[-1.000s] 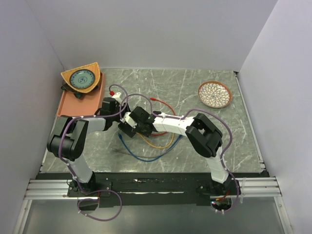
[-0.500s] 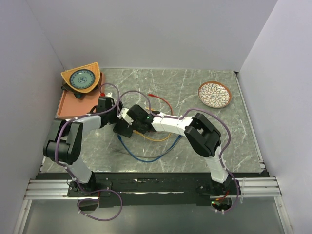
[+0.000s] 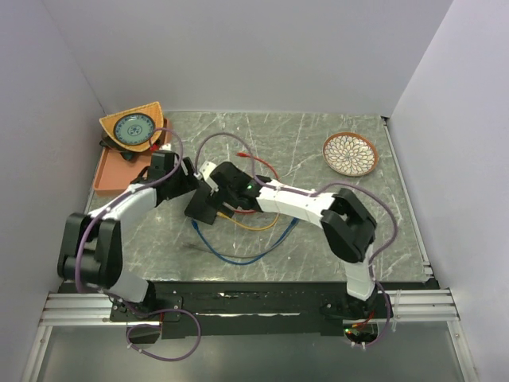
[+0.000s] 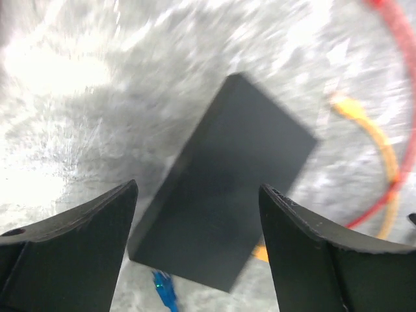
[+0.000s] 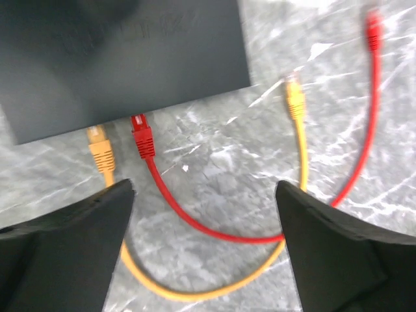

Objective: Insert the plug into the switch port

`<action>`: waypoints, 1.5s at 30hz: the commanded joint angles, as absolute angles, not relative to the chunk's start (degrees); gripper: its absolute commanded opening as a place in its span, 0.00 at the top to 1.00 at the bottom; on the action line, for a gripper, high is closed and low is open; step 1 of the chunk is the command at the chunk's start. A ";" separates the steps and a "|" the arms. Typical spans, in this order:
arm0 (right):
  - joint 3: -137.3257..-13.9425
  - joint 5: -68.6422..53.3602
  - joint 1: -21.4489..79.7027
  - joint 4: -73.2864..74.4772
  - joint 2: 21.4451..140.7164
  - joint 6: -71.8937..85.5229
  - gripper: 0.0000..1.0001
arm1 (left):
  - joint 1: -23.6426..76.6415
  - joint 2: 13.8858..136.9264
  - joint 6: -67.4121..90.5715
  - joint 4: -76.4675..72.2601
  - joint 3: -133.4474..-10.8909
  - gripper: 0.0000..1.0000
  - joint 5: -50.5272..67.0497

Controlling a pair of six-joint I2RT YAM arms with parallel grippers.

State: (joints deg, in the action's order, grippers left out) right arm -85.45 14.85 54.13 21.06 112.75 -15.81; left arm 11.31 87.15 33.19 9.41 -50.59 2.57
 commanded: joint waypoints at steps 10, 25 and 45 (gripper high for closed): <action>-82.09 -1.82 55.28 20.84 98.70 -3.08 0.01 | 10.29 66.01 34.63 10.19 -51.06 0.04 4.04; -90.87 -7.91 63.19 20.65 113.02 2.02 0.22 | 2.12 58.36 37.44 16.34 -53.17 0.04 6.68; -91.32 -4.84 63.98 18.98 123.22 4.83 0.66 | -4.31 56.78 38.14 16.44 -48.69 0.04 10.28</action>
